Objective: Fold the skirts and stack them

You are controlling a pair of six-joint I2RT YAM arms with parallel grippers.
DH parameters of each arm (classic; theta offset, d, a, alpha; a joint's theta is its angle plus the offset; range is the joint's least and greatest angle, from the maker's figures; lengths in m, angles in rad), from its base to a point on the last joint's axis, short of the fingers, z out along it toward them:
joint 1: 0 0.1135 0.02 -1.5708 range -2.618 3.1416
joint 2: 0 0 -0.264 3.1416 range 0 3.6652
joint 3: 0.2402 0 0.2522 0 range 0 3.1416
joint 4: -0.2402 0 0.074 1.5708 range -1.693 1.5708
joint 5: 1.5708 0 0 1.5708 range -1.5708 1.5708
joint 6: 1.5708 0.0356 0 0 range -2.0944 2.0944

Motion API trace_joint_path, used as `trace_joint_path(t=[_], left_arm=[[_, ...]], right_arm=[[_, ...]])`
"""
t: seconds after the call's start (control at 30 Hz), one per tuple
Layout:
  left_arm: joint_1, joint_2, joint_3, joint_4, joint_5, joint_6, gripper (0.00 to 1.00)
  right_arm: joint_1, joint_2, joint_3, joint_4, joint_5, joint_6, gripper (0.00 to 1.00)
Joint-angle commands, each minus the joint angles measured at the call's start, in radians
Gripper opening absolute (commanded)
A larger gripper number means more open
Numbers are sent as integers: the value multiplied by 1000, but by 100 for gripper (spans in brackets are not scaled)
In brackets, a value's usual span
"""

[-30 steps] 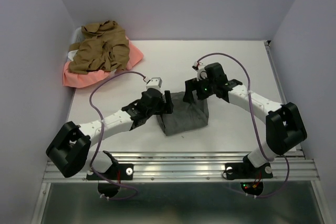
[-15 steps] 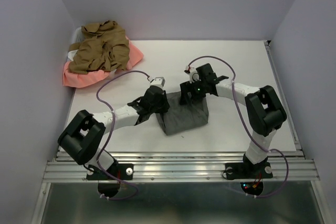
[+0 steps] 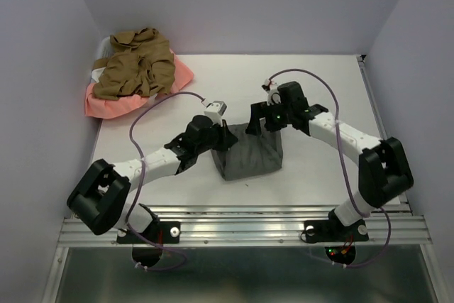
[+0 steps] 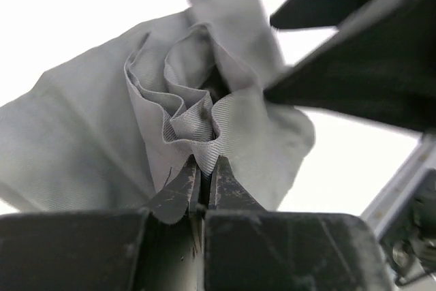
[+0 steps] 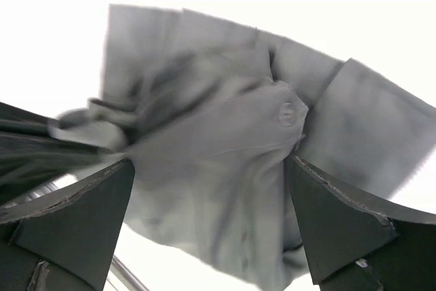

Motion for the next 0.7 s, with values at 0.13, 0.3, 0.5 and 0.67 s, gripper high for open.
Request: trace_joint_path(t=[0.13,0.3,0.5,0.67], left_arm=[[-12,-134,-76,168,210,121,0],[-35,-155,-87,182,280,172,0],[-38,-157,-99,200,319,183,0],[-70,-197,-127,243,388,219,0]], right_arm=[[-66,-279,-68,-11,306,210,100],[-121,-187,-29,-73,356,197,100],[-121,-38,83,-113,359,158,96],[-121,63,123,-128,272,140,72]])
